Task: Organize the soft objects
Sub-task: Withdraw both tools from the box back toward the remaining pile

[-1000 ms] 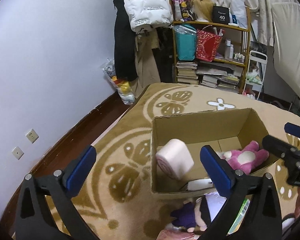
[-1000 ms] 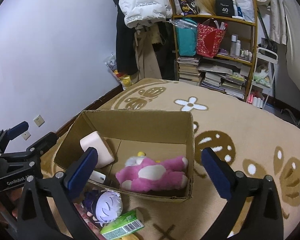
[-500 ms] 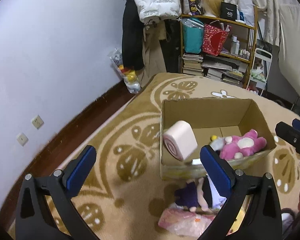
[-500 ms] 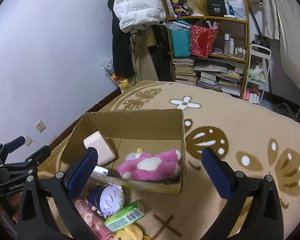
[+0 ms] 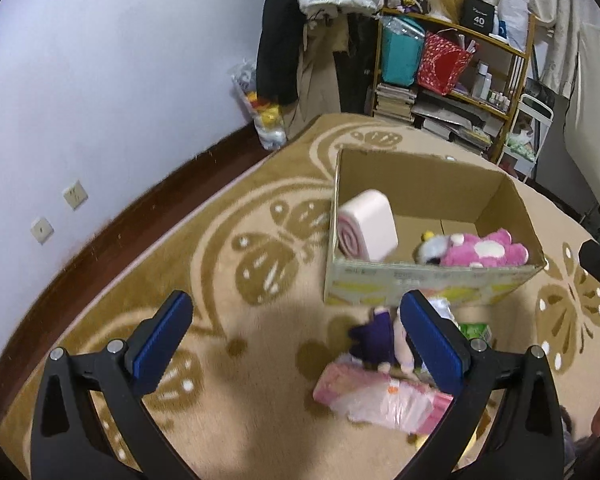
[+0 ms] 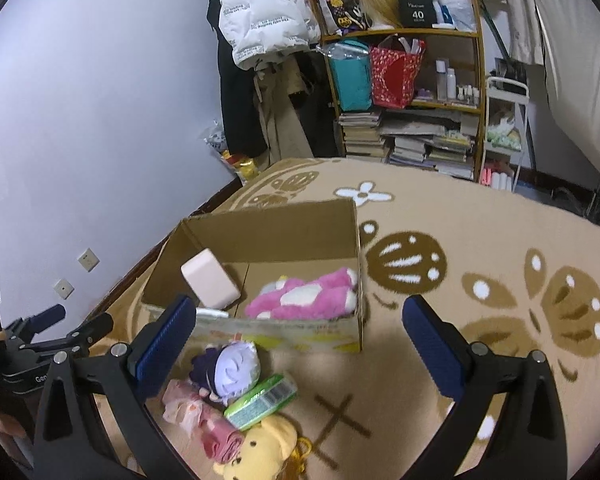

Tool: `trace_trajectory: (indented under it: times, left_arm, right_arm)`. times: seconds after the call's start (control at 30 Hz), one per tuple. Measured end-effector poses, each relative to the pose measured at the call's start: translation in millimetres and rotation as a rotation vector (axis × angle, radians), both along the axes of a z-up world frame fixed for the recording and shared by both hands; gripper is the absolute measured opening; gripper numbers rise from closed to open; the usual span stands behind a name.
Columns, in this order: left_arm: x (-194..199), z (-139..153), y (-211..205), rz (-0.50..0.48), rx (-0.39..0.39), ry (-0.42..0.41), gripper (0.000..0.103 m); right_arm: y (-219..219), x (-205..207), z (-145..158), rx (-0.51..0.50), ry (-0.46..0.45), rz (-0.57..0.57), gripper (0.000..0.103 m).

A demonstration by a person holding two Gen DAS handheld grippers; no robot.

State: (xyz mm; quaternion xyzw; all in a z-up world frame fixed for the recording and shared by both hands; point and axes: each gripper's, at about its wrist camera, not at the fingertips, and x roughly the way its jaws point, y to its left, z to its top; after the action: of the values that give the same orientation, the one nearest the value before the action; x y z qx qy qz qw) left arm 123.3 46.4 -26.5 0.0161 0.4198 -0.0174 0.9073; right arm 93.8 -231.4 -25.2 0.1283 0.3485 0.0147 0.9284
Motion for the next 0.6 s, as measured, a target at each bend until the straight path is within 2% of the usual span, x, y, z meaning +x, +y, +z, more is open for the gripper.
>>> trace_trajectory:
  times: [0.27, 0.5, 0.6]
  left_arm:
    - [-16.5, -9.8, 4.3, 0.028, -0.005, 0.050, 0.103]
    - [-23.1, -22.3, -8.8, 0.005, 0.034, 0.106, 0.103]
    - [-23.0, -29.6, -12.7, -0.012, 0.015, 0.148, 0.103]
  right_arm:
    - [6.3, -12.5, -15.6, 0.009, 0.078, 0.007, 0.103]
    - [13.2, -20.8, -36.5, 0.014, 0.157, 0.019, 0.103]
    - [15.7, -25.8, -47.0, 0.023, 0.194, 0.019, 0.103]
